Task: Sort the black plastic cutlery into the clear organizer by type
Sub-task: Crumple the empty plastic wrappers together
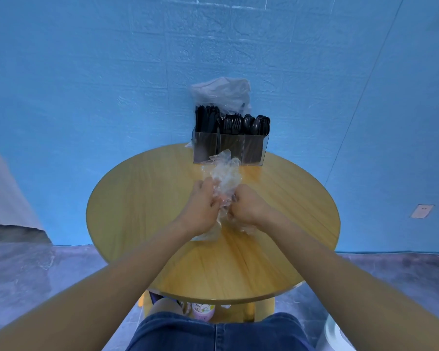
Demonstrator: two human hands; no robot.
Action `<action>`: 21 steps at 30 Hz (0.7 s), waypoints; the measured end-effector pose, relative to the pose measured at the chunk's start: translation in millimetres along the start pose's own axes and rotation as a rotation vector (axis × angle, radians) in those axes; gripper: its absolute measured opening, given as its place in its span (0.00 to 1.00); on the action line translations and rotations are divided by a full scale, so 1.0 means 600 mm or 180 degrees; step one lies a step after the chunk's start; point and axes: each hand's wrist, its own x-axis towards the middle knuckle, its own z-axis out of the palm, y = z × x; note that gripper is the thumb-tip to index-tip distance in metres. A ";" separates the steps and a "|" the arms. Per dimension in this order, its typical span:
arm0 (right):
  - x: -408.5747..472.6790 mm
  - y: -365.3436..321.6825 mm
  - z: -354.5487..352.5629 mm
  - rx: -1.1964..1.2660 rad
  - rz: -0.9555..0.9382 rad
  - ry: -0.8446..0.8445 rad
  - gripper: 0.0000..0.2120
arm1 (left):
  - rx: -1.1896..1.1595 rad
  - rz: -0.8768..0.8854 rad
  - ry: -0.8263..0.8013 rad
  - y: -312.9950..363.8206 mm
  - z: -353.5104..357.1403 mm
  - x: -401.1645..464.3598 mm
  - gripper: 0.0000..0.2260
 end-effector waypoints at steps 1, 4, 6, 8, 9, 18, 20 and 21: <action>0.000 -0.001 -0.004 -0.0019 -0.0115 -0.0026 0.07 | -0.0026 -0.0014 -0.0062 0.000 0.002 0.004 0.14; -0.003 0.000 -0.020 0.0059 -0.0321 -0.0050 0.13 | -0.0595 -0.0128 -0.0309 0.004 0.004 0.010 0.13; -0.001 0.005 -0.026 0.0021 -0.0459 -0.0097 0.14 | -0.0998 -0.0163 -0.0400 0.008 0.004 0.011 0.14; 0.011 0.014 -0.024 -0.0110 -0.0680 0.0042 0.09 | -0.1081 -0.0209 -0.0389 0.005 0.007 0.014 0.15; 0.015 0.017 -0.023 -0.0210 -0.0781 0.0129 0.06 | -0.1180 -0.0253 -0.0388 0.005 0.007 0.014 0.16; 0.008 0.007 -0.045 0.0208 -0.1278 -0.0227 0.10 | -0.2761 -0.0793 -0.0427 0.012 0.002 0.031 0.05; 0.005 0.006 -0.057 0.0480 -0.0938 -0.0290 0.15 | -0.2883 -0.0931 -0.0438 0.012 -0.005 0.034 0.06; 0.003 0.009 -0.066 0.0651 -0.0722 -0.0301 0.20 | -0.2877 -0.1012 -0.0385 0.008 -0.011 0.037 0.07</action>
